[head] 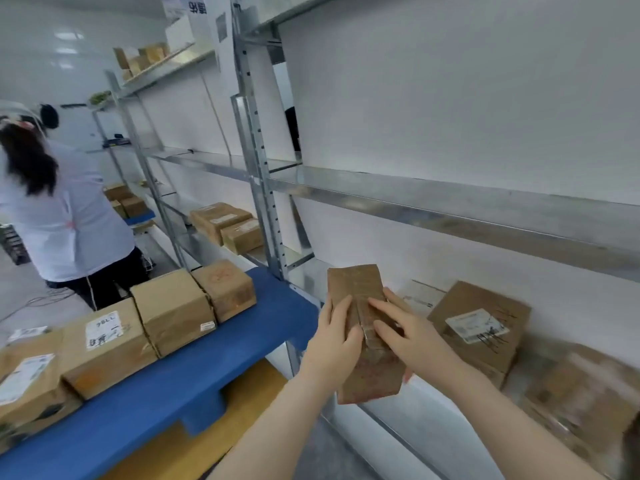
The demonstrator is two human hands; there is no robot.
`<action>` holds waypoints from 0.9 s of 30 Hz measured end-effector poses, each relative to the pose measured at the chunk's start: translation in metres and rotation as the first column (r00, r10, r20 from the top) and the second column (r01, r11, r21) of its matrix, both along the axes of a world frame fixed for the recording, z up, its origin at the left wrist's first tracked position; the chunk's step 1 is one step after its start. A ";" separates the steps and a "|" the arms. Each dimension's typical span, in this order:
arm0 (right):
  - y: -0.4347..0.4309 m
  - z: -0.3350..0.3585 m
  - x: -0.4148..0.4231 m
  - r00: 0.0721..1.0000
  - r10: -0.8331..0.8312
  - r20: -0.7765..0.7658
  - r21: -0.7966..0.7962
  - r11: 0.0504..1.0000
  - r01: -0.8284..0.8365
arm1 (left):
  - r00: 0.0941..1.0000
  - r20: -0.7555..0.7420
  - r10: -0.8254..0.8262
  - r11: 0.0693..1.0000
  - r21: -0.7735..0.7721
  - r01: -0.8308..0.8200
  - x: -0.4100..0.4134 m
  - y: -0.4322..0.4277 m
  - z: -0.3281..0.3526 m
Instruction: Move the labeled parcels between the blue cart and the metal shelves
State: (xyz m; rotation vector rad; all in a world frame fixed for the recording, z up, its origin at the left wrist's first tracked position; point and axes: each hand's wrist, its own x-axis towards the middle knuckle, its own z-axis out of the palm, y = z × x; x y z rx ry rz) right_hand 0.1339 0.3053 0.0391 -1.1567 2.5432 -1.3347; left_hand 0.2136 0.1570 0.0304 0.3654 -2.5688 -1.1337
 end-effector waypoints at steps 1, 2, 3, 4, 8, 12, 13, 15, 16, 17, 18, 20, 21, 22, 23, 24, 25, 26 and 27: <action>-0.023 -0.001 0.000 1.000 0.015 0.002 0.008 1.000 -0.015 | 1.000 0.006 0.025 1.000 0.006 -0.025 0.004 -0.020 0.000; -0.045 -0.001 0.000 1.000 0.025 0.000 0.016 1.000 -0.025 | 0.999 0.012 0.048 0.999 0.007 -0.048 0.008 -0.040 0.000; -0.066 0.000 -0.001 0.999 0.034 -0.003 0.019 0.999 -0.034 | 0.997 0.016 0.071 0.997 0.007 -0.071 0.010 -0.059 0.001; -0.087 0.002 -0.002 0.999 0.046 -0.009 0.018 0.999 -0.045 | 0.996 0.010 0.090 0.996 0.006 -0.090 0.012 -0.077 0.004; -0.153 0.015 -0.019 0.996 0.089 -0.018 -0.008 0.996 -0.089 | 0.993 -0.026 0.119 0.993 0.012 -0.119 0.003 -0.135 0.018; -0.203 0.025 -0.049 0.991 0.126 -0.044 -0.038 0.991 -0.127 | 0.989 -0.040 0.145 0.989 0.040 -0.143 -0.025 -0.178 0.024; -0.215 0.026 -0.060 0.988 0.143 -0.054 -0.037 0.989 -0.146 | 0.987 -0.041 0.158 0.987 0.048 -0.156 -0.035 -0.188 0.024; -0.241 0.025 -0.085 0.984 0.165 -0.063 -0.019 0.986 -0.167 | 0.980 -0.038 0.194 0.979 0.072 -0.191 -0.055 -0.207 0.022; -0.253 0.023 -0.099 0.983 0.170 -0.066 -0.015 0.985 -0.172 | 0.976 -0.037 0.214 0.974 0.077 -0.211 -0.067 -0.217 0.021; -0.266 0.021 -0.113 0.981 0.182 -0.068 -0.016 0.983 -0.183 | 0.972 -0.036 0.233 0.970 0.079 -0.230 -0.078 -0.226 0.019; -0.278 0.018 -0.127 0.978 0.200 -0.067 -0.017 0.979 -0.201 | 0.967 -0.032 0.252 0.965 0.082 -0.249 -0.090 -0.235 0.017; -0.301 0.010 -0.155 0.968 0.246 -0.055 -0.006 0.969 -0.247 | 0.956 -0.022 0.293 0.953 0.086 -0.290 -0.113 -0.251 0.011; -0.314 0.006 -0.170 0.962 0.271 -0.043 0.008 0.963 -0.271 | 0.949 -0.020 0.314 0.946 0.085 -0.311 -0.125 -0.261 0.009; -0.326 0.003 -0.185 0.957 0.287 -0.031 0.032 0.958 -0.286 | 0.943 -0.016 0.333 0.940 0.083 -0.331 -0.136 -0.270 0.006; -0.338 -0.001 -0.199 0.955 0.295 -0.023 0.058 0.954 -0.294 | 0.936 -0.006 0.352 0.933 0.083 -0.350 -0.148 -0.280 0.004; -0.350 -0.003 -0.212 0.952 0.307 -0.014 0.076 0.949 -0.305 | 0.929 0.007 0.371 0.925 0.084 -0.370 -0.158 -0.289 0.001; -0.361 -0.006 -0.223 0.946 0.324 -0.007 0.081 0.943 -0.322 | 0.922 0.017 0.388 0.918 0.086 -0.388 -0.167 -0.297 -0.002; -0.372 -0.009 -0.232 0.940 0.342 -0.004 0.078 0.937 -0.341 | 0.916 0.018 0.400 0.912 0.089 -0.400 -0.175 -0.306 -0.004; -0.383 -0.012 -0.241 0.933 0.359 -0.004 0.079 0.930 -0.358 | 0.912 0.018 0.411 0.907 0.097 -0.411 -0.182 -0.315 -0.007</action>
